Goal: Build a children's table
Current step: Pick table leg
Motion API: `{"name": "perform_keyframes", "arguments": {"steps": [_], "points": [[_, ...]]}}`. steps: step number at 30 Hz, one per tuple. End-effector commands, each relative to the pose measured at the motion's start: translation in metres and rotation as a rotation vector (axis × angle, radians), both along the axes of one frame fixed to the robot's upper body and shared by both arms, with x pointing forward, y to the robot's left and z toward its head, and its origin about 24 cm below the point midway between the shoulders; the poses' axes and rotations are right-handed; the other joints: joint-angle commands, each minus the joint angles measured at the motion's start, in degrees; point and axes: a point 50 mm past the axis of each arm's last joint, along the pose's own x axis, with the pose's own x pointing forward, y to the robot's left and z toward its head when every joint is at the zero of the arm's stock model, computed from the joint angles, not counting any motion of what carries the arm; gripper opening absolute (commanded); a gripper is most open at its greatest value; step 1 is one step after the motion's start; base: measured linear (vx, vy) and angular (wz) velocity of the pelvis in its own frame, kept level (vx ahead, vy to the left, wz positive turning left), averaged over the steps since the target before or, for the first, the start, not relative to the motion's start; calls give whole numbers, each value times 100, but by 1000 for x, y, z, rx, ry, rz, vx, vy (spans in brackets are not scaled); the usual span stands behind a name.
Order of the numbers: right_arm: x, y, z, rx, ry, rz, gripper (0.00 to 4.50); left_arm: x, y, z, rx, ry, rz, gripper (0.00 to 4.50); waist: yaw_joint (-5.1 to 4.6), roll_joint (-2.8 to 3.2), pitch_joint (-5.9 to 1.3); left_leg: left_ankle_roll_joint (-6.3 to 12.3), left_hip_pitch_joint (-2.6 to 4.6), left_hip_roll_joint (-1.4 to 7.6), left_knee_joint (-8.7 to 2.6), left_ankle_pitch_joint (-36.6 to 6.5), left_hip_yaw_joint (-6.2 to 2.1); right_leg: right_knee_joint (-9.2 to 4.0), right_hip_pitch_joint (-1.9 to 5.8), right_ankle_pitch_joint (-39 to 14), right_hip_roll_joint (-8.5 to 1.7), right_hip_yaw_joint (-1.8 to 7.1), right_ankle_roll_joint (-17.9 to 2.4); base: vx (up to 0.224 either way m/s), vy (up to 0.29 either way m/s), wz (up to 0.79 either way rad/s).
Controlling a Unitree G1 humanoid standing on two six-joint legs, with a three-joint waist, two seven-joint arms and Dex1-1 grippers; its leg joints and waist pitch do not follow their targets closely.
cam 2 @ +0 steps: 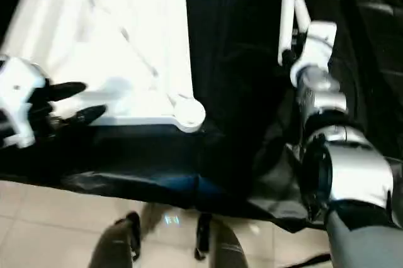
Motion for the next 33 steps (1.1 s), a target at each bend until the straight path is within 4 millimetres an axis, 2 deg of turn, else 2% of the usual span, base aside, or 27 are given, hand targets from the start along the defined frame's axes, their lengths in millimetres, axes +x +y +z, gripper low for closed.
{"name": "perform_keyframes", "arguments": {"steps": [1,7,9,10,13,14,15,20,21,23,26,27,30,33], "points": [[-3,4,-18,64,65,14,341,-6,-1,7,10,-17,-7,330,26,85,-406,919,117,60,-324,641,-4,-217,471,1172,-355,338,-2079,0,0,0],[0,14,-18,79,57,66,349,-11,-2,12,22,-19,-17,330,46,93,-292,1020,120,72,-308,989,-27,-181,472,1476,-365,339,-2252,0,0,0],[0,15,-17,78,57,76,349,-12,-3,13,12,-17,-24,330,45,93,-268,1001,110,78,-313,947,-34,-185,492,1424,-389,340,-2288,0,0,0],[0,16,-18,76,59,78,349,-13,-3,14,15,-17,-26,330,35,65,-249,987,105,77,-324,876,-34,-199,504,1353,-396,343,-2290,0,0,0],[0,16,-18,69,62,87,349,-14,-3,14,21,-15,-24,330,28,48,-211,945,110,81,-344,704,-34,-231,510,1083,-414,355,-2247,0,0,0],[0,17,-19,65,63,92,349,-15,-3,14,23,-14,-23,330,30,62,-201,923,119,87,-352,658,-39,-241,505,981,-420,353,-2227,0,0,0],[0,17,-19,63,62,99,332,-15,-3,15,20,-12,-22,330,28,64,-198,912,120,87,-351,652,-37,-242,503,964,-419,355,-2224,0,0,0],[0,19,-18,62,50,124,303,-17,-2,15,23,-10,-15,330,13,55,-187,921,133,90,-340,768,-37,-221,493,1124,-410,358,-2254,0,0,0],[0,20,-18,64,48,126,294,-18,-3,15,20,-7,-18,330,9,37,-181,930,122,87,-340,798,-38,-219,503,1170,-409,359,-2258,0,0,0],[1,21,-18,64,46,138,264,-21,-5,13,-8,13,-43,330,8,47,-183,934,130,88,-336,822,-40,-211,494,1213,-407,359,-2275,0,0,0],[1,22,-18,61,47,138,249,-24,-8,13,-33,33,-83,330,12,44,-177,944,130,86,-338,797,-38,-217,494,1220,-405,361,-2307,0,0,0],[1,22,-18,61,47,138,226,-24,-8,13,-33,33,-83,330,13,49,-175,943,137,87,-336,785,-37,-218,488,1201,-404,360,-2308,0,0,0],[0,20,-20,61,54,126,215,-28,-12,12,-41,48,-128,330,9,46,-174,946,139,92,-343,739,-40,-224,490,1145,-410,360,-2289,0,0,0],[-2,13,-23,78,65,75,177,-33,-22,11,-27,41,-212,330,16,45,-182,924,152,95,-345,682,-31,-229,486,1079,-408,365,-2272,0,0,0]]}}
